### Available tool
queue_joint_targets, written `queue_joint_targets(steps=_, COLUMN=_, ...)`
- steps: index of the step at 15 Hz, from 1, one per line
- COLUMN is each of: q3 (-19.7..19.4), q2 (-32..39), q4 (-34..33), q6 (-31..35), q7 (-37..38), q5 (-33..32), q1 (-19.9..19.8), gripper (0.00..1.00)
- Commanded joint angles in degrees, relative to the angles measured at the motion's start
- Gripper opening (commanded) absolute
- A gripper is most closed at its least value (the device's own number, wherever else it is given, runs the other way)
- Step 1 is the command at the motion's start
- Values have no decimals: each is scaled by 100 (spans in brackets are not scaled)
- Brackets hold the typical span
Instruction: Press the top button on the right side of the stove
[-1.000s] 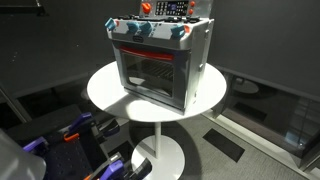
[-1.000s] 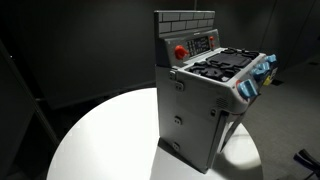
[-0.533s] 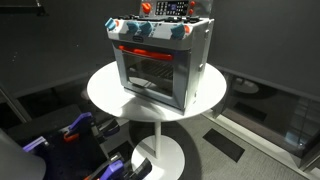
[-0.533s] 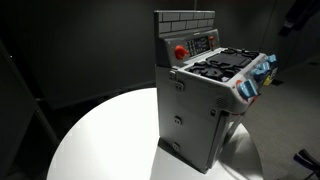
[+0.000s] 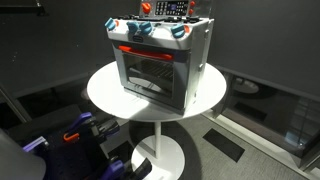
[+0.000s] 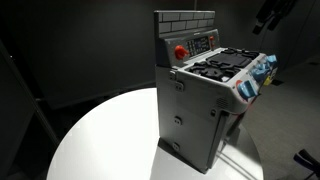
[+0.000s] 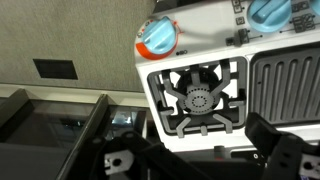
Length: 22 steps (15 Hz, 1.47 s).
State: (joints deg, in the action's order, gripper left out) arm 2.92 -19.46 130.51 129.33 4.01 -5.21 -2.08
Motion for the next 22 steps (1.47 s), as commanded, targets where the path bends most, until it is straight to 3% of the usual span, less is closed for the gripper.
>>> queue_joint_targets(steps=1, q3=-42, q2=473, q4=-519, q6=-52, q7=149, q5=-40, q1=2, gripper=100)
queue_joint_targets(steps=11, q3=-80, q2=557, q4=-520, q6=-11, q7=129, q5=-15, q1=42, gripper=100)
queue_joint_targets(steps=22, q3=-77, q2=1251, q4=-900, q6=921, q7=349, q5=92, q1=61, gripper=100)
